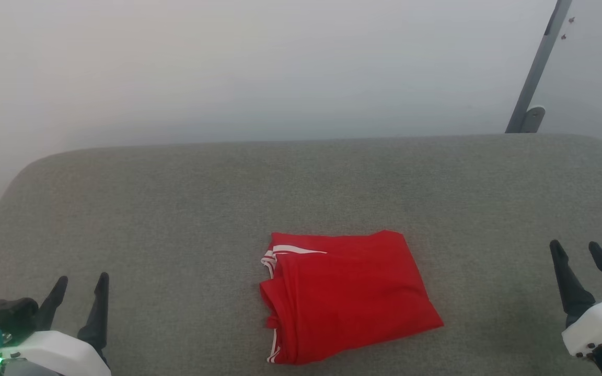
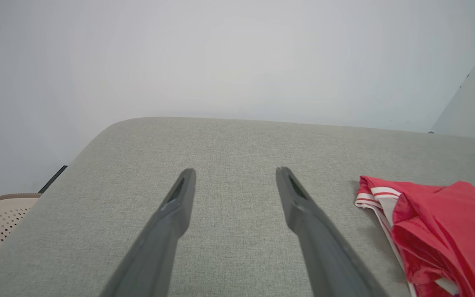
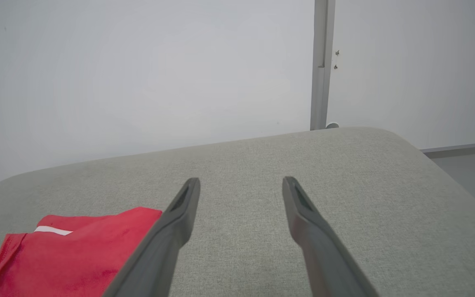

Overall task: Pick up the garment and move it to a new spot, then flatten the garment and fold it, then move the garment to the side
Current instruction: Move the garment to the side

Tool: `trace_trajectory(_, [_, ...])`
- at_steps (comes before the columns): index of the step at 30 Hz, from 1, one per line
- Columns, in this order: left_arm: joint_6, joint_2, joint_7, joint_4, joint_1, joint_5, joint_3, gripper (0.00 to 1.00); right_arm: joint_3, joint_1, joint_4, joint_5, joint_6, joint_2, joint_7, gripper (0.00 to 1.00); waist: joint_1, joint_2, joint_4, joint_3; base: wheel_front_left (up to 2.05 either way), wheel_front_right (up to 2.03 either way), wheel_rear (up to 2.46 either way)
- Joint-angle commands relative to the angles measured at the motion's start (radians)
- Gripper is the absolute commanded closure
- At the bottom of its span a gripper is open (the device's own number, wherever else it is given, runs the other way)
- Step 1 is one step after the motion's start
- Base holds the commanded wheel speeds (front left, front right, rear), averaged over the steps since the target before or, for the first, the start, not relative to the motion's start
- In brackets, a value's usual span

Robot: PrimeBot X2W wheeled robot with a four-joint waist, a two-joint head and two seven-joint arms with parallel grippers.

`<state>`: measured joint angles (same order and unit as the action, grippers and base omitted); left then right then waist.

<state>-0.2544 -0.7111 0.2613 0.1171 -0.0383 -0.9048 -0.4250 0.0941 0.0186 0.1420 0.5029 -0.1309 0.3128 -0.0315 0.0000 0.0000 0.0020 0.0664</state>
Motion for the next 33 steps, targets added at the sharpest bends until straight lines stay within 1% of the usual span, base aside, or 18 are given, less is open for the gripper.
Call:
trace_trajectory(1, [0.004,0.006,0.003,-0.003,0.016,0.017,0.003,0.00,0.003,-0.011,-0.009,-0.007,0.001,-0.006,-0.003,0.00,0.0000,0.0000,0.003,0.000,0.00,0.00,0.00])
trace_trajectory(9, [0.007,0.009,0.000,0.001,-0.002,0.021,-0.008,0.00,0.006,-0.026,-0.034,-0.015,0.001,-0.022,-0.016,0.00,0.0000,0.0000,0.020,0.001,0.00,0.00,0.00])
trace_trajectory(14, [0.008,0.009,-0.004,0.002,-0.014,0.024,-0.013,0.00,-0.001,-0.023,-0.027,-0.008,0.001,-0.012,-0.013,0.00,0.0000,0.0000,0.026,0.001,0.00,0.00,0.00])
trace_trajectory(33, [0.007,0.005,-0.013,-0.009,-0.029,0.024,-0.024,0.00,-0.020,-0.022,-0.025,-0.017,0.001,-0.010,-0.021,0.00,0.0000,0.0000,0.052,-0.002,0.00,0.00,0.00])
